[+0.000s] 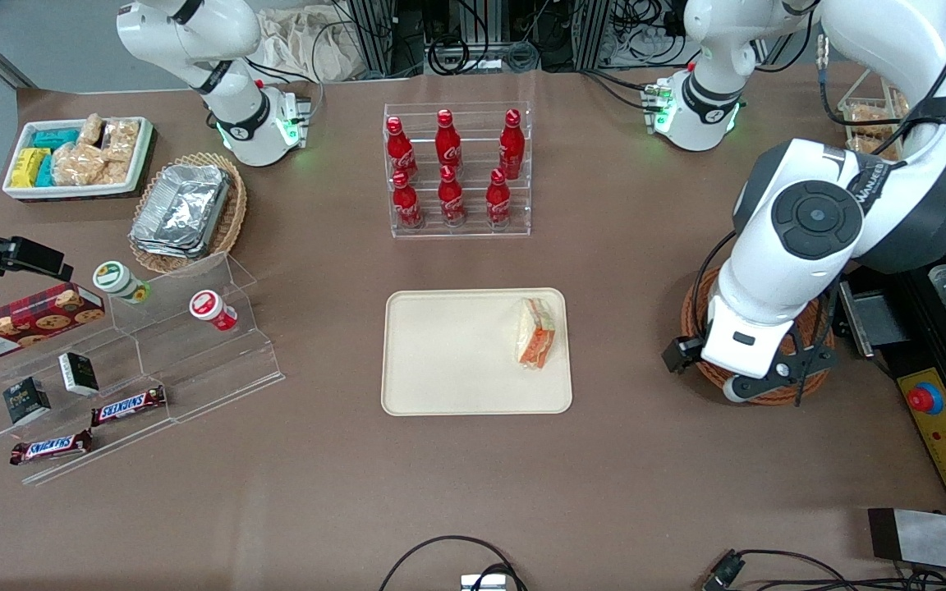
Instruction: Place sandwich from basket to tray
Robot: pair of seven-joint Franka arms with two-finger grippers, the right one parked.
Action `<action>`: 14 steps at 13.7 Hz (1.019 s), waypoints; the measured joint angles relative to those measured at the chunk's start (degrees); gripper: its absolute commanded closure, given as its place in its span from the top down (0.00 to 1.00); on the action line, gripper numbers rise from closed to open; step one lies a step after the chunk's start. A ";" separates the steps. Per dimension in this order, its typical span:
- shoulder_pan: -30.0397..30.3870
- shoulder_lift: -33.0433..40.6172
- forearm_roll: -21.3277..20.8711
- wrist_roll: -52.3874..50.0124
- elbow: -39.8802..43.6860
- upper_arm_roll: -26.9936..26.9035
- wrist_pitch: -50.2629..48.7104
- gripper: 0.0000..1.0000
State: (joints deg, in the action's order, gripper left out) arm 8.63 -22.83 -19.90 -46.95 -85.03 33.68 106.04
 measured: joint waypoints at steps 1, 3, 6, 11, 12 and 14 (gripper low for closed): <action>0.14 0.00 0.00 0.10 0.00 -0.05 -0.27 1.00; 0.68 0.11 0.00 1.94 0.00 -0.07 -1.23 1.00; 1.23 1.68 1.47 7.88 0.00 -2.45 -2.77 1.00; -1.79 7.25 9.94 21.56 -0.08 -14.42 -5.37 1.00; -2.75 8.30 11.14 24.02 -0.12 -16.79 -6.01 1.00; -4.23 10.33 13.38 28.71 -0.33 -21.02 -7.48 1.00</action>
State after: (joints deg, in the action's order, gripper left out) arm 4.39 -12.51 -6.52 -18.24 -85.36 12.66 98.56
